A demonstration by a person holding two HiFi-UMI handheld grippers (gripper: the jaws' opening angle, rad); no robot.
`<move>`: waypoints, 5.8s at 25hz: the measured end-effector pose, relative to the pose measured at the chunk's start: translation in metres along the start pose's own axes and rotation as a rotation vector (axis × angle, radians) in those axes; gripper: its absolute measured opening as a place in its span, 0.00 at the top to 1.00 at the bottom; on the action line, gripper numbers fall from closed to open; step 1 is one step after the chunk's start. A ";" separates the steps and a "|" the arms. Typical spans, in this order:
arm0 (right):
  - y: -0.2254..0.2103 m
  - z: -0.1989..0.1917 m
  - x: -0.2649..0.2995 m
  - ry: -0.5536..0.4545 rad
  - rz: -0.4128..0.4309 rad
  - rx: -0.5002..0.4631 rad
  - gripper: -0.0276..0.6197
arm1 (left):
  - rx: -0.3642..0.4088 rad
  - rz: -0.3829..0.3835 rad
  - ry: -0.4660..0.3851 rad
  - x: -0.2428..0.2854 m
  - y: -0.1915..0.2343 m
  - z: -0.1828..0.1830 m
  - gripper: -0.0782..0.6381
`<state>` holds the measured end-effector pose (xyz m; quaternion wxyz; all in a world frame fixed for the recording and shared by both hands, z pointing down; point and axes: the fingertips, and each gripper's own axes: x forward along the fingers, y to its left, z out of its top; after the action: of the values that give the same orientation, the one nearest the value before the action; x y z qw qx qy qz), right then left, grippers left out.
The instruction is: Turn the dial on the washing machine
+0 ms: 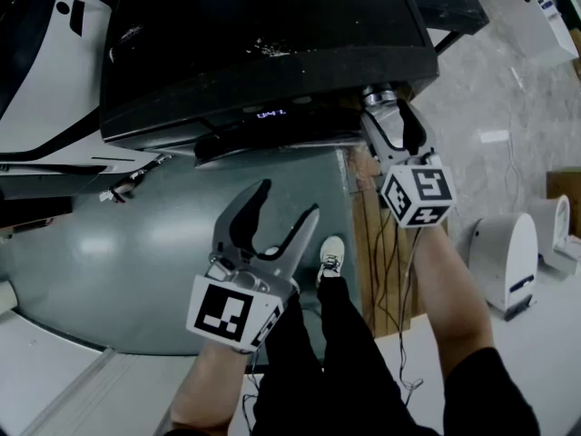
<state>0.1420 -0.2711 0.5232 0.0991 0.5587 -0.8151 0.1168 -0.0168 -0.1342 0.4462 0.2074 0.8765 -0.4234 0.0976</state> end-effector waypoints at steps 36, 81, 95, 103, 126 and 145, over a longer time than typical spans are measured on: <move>0.002 0.004 0.002 -0.028 0.006 -0.056 0.52 | -0.012 0.008 -0.017 0.000 0.002 -0.007 0.53; -0.002 0.004 0.004 -0.015 -0.016 -0.098 0.55 | -0.019 0.005 -0.036 0.000 0.007 -0.008 0.53; -0.003 0.004 0.002 -0.015 -0.015 -0.098 0.52 | -0.021 -0.004 -0.043 0.000 0.004 -0.008 0.53; 0.004 0.006 0.002 0.005 -0.040 -0.299 0.52 | -0.030 -0.001 -0.033 0.000 0.004 -0.009 0.53; 0.000 0.005 0.005 -0.023 -0.002 -0.162 0.55 | -0.034 0.000 -0.051 0.005 0.005 -0.006 0.53; 0.013 0.027 -0.017 -0.018 0.031 -0.181 0.55 | 0.008 -0.004 -0.069 0.000 -0.014 0.024 0.53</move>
<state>0.1348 -0.2598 0.4915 0.1402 0.5359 -0.8316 0.0393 -0.0063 -0.1370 0.4202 0.1893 0.8809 -0.4283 0.0688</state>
